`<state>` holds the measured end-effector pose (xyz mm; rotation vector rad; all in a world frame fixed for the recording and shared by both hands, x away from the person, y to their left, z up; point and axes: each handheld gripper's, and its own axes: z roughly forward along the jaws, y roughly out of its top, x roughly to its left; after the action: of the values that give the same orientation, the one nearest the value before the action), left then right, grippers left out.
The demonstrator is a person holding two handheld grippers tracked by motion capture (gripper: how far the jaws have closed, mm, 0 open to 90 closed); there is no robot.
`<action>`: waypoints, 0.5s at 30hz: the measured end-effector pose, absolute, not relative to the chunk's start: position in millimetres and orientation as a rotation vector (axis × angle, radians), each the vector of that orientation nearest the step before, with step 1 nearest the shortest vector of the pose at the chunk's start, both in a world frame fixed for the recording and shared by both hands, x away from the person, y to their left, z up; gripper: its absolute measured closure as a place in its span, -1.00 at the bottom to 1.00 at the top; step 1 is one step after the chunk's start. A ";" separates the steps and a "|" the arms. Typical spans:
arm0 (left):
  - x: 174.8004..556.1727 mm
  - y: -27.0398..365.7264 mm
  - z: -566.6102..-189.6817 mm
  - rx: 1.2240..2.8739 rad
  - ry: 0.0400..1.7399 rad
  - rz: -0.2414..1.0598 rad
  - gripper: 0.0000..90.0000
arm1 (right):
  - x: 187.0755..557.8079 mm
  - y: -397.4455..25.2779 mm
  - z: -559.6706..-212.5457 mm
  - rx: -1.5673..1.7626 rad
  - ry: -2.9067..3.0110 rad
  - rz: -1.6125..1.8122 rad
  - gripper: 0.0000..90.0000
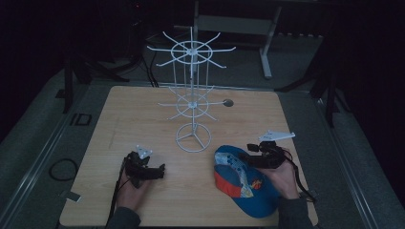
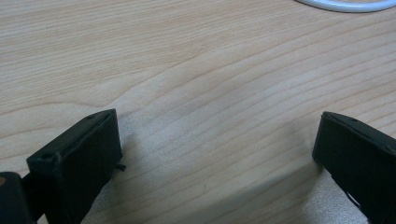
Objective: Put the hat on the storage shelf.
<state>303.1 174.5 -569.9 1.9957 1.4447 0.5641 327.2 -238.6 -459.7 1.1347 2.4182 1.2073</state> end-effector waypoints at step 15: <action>303.2 174.5 -569.9 1.996 1.445 0.564 -0.97 | 335.3 -226.0 -478.2 1.165 2.501 1.028 -0.17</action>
<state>303.2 174.5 -569.9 1.9964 1.4447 0.5639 335.3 -226.0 -478.2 1.1646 2.5009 1.0284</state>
